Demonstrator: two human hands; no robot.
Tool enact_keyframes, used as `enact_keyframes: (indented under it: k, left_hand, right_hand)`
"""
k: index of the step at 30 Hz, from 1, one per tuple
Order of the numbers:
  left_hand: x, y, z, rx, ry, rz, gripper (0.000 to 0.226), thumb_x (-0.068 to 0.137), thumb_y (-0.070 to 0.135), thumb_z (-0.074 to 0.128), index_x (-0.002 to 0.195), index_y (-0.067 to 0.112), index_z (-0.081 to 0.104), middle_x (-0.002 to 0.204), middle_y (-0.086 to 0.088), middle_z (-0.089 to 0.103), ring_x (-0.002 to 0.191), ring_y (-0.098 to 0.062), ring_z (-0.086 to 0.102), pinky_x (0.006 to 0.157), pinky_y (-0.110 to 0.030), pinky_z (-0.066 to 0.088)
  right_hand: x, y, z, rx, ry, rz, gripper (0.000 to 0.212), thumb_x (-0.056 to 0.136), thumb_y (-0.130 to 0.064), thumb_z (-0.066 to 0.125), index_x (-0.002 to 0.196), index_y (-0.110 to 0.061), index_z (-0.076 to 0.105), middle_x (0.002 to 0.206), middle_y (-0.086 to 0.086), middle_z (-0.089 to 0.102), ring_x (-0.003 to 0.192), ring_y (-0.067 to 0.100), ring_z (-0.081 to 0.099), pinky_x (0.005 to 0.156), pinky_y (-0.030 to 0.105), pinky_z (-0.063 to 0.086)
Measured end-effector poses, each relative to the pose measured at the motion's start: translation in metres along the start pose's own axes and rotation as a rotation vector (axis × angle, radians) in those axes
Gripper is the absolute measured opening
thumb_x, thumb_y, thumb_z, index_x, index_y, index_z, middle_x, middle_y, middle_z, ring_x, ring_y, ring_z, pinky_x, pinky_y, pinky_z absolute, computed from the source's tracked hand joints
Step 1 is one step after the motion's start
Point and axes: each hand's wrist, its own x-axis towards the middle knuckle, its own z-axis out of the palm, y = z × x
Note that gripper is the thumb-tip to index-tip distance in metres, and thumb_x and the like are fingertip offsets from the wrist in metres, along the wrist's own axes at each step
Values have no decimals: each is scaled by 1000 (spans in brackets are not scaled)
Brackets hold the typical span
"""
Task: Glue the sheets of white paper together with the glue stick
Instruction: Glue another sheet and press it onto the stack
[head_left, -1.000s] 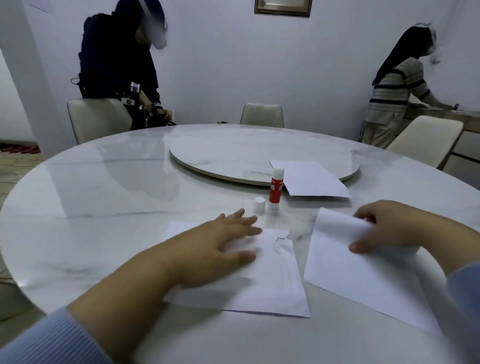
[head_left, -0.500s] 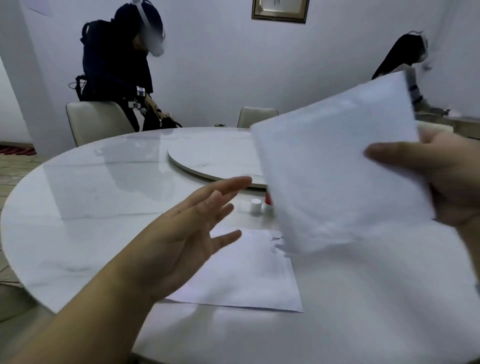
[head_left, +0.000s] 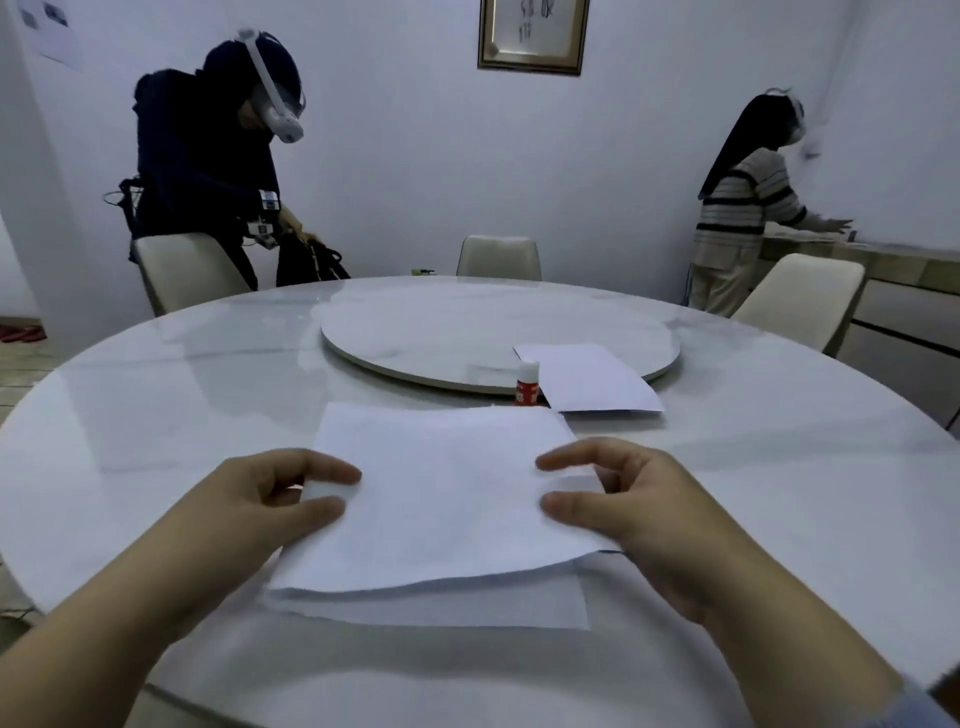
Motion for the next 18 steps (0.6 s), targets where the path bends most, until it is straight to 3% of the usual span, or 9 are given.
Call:
enact_keyframes:
  k: [3, 5, 7, 9, 12, 18]
  left_hand:
    - [5, -5, 4, 68, 47, 8, 21, 79, 21, 72, 74, 41, 72, 62, -4, 48, 48, -10, 44, 57, -27, 32]
    - [7, -7, 2, 98, 52, 2, 21, 77, 21, 74, 73, 42, 72, 52, 2, 48, 45, -9, 44, 55, -26, 33]
    - [8, -9, 1, 134, 35, 13, 23, 76, 20, 74, 72, 43, 72, 49, 4, 50, 49, -12, 47, 55, -26, 35]
    - [9, -11, 0, 160, 33, 33, 25, 78, 17, 73, 70, 41, 71, 46, 4, 49, 43, -14, 43, 46, -23, 38]
    - [11, -14, -1, 210, 29, 56, 30, 80, 15, 71, 68, 42, 70, 45, 5, 45, 34, -12, 37, 37, -21, 37]
    - [10, -19, -2, 332, 2, 117, 36, 78, 12, 71, 74, 48, 67, 51, 5, 46, 37, -6, 43, 39, -10, 34]
  right_hand:
    - [0, 12, 5, -140, 14, 49, 17, 68, -23, 82, 82, -31, 77, 76, 8, 60, 65, 22, 59, 65, 28, 48]
    - [1, 17, 8, -165, 15, 65, 21, 61, -26, 84, 81, -29, 77, 88, 18, 72, 77, 34, 69, 79, 41, 57]
    - [1, 20, 9, -204, 19, 58, 24, 57, -28, 83, 81, -29, 77, 95, 22, 72, 86, 38, 70, 86, 49, 56]
    - [4, 25, 8, -259, 14, 41, 23, 58, -29, 84, 79, -32, 77, 81, 19, 70, 73, 33, 68, 74, 38, 58]
    - [6, 27, 7, -315, 16, 6, 15, 65, -24, 84, 76, -30, 77, 59, 0, 51, 51, 11, 49, 53, 19, 41]
    - [5, 29, 9, -330, -1, 10, 15, 64, -19, 85, 75, -24, 76, 56, -2, 46, 45, 9, 44, 45, 14, 37]
